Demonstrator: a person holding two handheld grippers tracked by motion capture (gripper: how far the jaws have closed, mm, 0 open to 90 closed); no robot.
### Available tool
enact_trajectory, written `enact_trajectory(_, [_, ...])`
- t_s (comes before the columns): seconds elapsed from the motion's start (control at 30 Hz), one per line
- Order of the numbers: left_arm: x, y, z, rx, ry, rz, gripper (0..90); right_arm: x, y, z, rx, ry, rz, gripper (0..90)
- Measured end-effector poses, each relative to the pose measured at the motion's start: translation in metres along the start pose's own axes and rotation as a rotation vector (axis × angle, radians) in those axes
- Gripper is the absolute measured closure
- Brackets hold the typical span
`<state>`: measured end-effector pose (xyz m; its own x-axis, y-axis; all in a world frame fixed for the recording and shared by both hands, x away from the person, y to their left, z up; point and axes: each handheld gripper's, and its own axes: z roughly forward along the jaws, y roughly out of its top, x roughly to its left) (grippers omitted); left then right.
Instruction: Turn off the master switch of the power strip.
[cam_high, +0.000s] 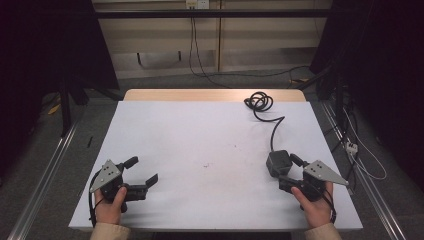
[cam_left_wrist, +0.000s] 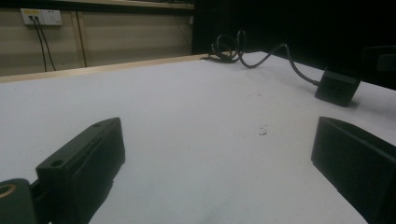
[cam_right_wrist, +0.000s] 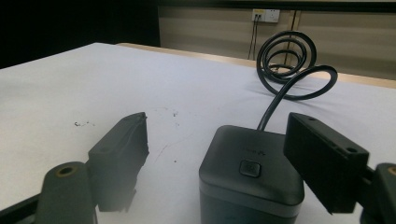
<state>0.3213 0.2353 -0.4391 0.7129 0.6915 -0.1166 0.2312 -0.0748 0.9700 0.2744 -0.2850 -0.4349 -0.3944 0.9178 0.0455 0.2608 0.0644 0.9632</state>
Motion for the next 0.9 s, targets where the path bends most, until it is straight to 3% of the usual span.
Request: enact_trajectory(0.9, [-0.0004, -0.0003, 0.0008, 0.003, -0.001, 0.0, 2.6, -0.0098, 0.0052, 0.0025, 0.016, -0.006, 0.007, 32.7])
